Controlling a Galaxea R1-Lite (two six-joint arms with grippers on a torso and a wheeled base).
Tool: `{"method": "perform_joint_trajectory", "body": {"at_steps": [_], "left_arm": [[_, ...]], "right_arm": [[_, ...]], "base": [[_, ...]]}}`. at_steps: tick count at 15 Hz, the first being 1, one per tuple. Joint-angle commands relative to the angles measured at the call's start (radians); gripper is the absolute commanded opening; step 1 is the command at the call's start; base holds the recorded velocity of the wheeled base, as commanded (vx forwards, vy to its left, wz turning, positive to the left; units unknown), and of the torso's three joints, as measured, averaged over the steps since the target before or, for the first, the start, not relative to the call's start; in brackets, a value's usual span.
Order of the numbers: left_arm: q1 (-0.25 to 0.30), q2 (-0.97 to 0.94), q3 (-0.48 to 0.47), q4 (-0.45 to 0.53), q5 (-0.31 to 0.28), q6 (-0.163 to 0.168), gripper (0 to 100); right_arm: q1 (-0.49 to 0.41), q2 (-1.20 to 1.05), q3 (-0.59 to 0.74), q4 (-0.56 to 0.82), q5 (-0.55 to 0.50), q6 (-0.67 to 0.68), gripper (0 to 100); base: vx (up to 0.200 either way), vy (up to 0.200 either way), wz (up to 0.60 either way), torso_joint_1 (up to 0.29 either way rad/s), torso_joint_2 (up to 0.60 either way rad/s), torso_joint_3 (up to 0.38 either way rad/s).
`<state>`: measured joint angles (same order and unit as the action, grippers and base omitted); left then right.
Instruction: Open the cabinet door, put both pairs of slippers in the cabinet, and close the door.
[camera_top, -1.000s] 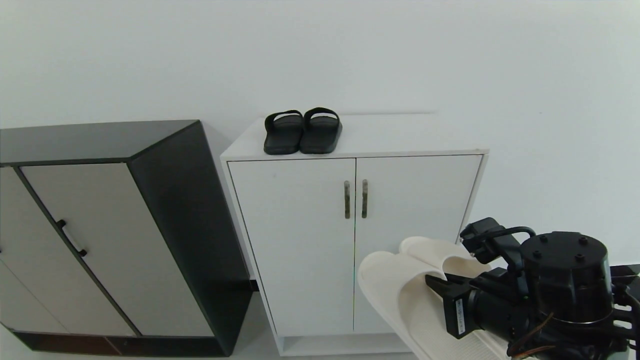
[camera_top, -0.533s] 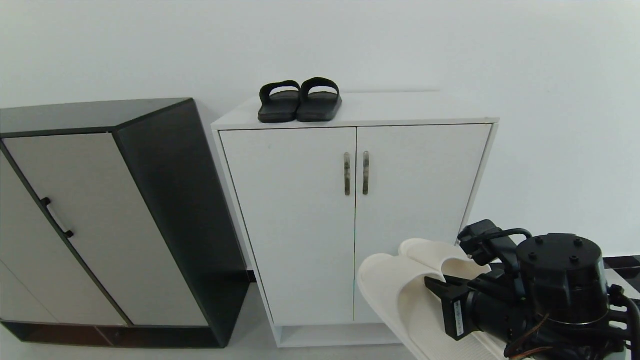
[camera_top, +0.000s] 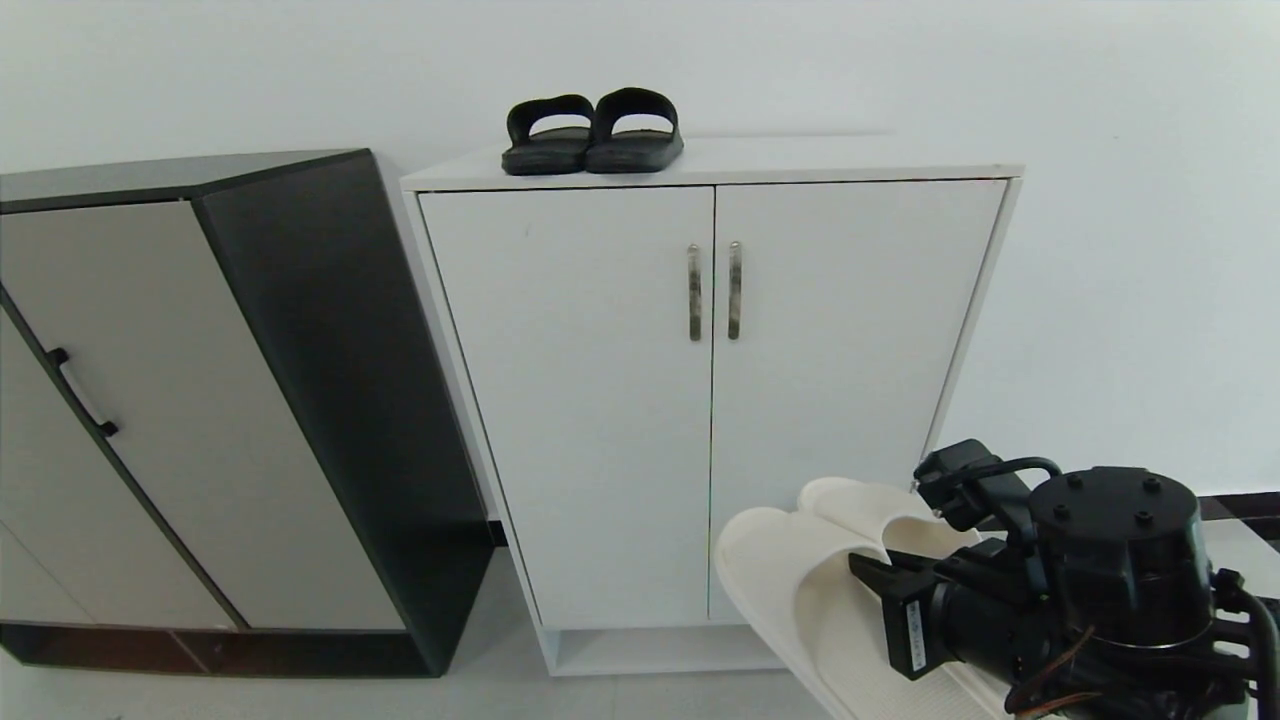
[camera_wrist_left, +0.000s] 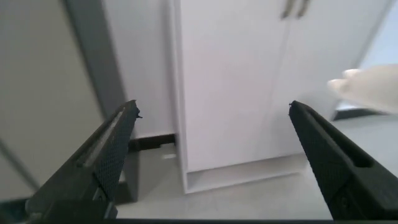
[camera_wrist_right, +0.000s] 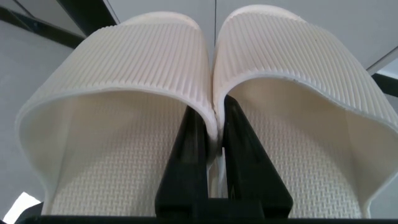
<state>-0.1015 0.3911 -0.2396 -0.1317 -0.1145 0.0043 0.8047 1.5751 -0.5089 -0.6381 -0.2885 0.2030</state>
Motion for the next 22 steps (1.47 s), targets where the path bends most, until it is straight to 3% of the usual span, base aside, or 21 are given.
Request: {"method": "perform_joint_trajectory", "body": {"at_steps": [1,5,7,9,14,16,19,22], "left_arm": [[-0.024,0.315,-0.132,-0.098,-0.126,0.0,100],[-0.04,0.621,-0.196,-0.364,-0.241,-0.006,100],[-0.132,0.747,-0.237,-0.477,-0.234,-0.03,100],[-0.173,0.833,-0.273,-0.496,-0.231,-0.049,100],[-0.302,1.031,-0.458,-0.51,-0.229,-0.055,100],[-0.336,1.068,-0.488,-0.511,-0.229,-0.056,100],[-0.402,1.106,-0.552,-0.508,-0.159,-0.058,100],[-0.426,1.218,-0.655,-0.506,-0.156,-0.059,100]], "right_arm": [[0.001,0.006,0.0,0.0,-0.001,0.0,0],[0.001,0.002,0.0,0.0,-0.001,-0.004,0],[0.001,0.005,0.0,0.0,-0.001,-0.004,0],[-0.001,0.003,0.001,0.0,-0.001,-0.004,0],[0.013,0.019,0.018,-0.023,0.002,-0.011,0],[0.014,0.02,0.02,-0.025,0.002,-0.011,0],[0.016,0.02,0.02,-0.031,0.003,-0.011,0],[0.016,0.022,0.021,-0.032,0.003,-0.011,0]], "base": [[0.0,0.0,0.0,0.0,0.0,0.0],[0.0,0.0,0.0,0.0,0.0,0.0],[0.0,0.0,0.0,0.0,0.0,0.0],[0.0,0.0,0.0,0.0,0.0,0.0],[0.0,0.0,0.0,0.0,0.0,0.0],[0.0,0.0,0.0,-0.022,0.21,0.129],[0.0,0.0,0.0,0.004,0.09,0.033],[0.0,0.0,0.0,0.0,0.0,0.0]]}}
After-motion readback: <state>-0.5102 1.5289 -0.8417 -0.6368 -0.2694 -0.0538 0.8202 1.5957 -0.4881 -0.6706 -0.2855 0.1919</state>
